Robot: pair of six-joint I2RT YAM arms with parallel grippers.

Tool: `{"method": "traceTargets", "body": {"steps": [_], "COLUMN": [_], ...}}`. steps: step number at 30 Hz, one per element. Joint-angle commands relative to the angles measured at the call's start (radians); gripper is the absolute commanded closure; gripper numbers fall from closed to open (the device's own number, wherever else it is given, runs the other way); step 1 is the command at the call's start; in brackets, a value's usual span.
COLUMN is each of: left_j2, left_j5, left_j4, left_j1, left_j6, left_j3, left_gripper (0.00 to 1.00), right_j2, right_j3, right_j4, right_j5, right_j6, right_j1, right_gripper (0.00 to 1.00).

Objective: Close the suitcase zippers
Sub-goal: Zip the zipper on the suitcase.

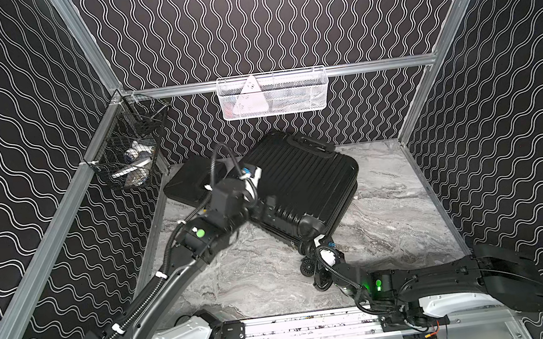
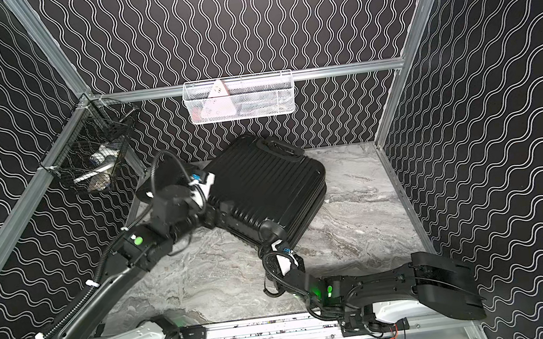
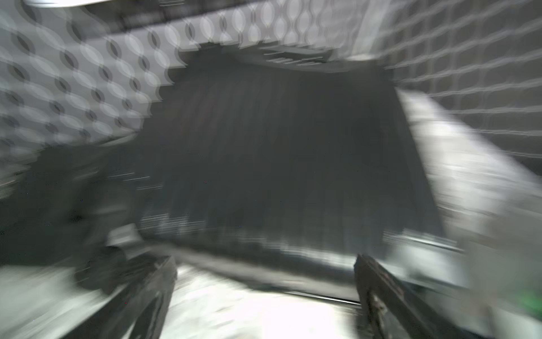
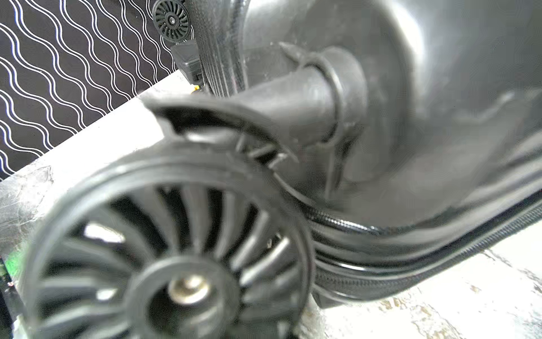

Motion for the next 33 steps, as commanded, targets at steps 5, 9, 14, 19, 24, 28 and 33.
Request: {"method": "traceTargets", "body": {"steps": [5, 9, 14, 19, 24, 28, 33], "left_j2": [0.13, 0.209, 0.333, 0.378, 0.404, 0.427, 0.447], "left_j5": [0.221, 0.377, 0.551, 0.643, 0.729, 0.698, 0.655], "left_j4": [-0.187, -0.142, -0.065, -0.057, -0.083, -0.09, -0.116], "left_j1": [0.397, 0.559, 0.661, 0.684, 0.681, 0.662, 0.639], "left_j6": [0.271, 0.329, 0.389, 0.451, 0.485, 0.493, 0.508], "left_j3": [0.109, 0.115, 0.125, 0.126, 0.121, 0.117, 0.122], "left_gripper": [0.01, 0.01, 0.01, 0.01, 0.03, 0.09, 0.14], "right_j2": [0.006, 0.006, 0.002, 0.001, 0.006, 0.013, 0.026], "right_j3": [0.006, 0.006, 0.014, 0.018, 0.024, 0.026, 0.031], "right_j4": [0.002, 0.007, -0.006, -0.008, -0.012, -0.008, -0.003], "right_j5": [-0.01, -0.014, -0.018, -0.017, -0.015, -0.018, -0.028], "right_j6": [0.006, 0.008, 0.002, -0.003, -0.007, -0.006, -0.001], "right_j1": [-0.002, -0.003, -0.004, -0.005, -0.008, -0.009, -0.011], "right_gripper": [1.0, 1.0, 1.0, 1.0, 1.0, 1.0, 1.0]}}
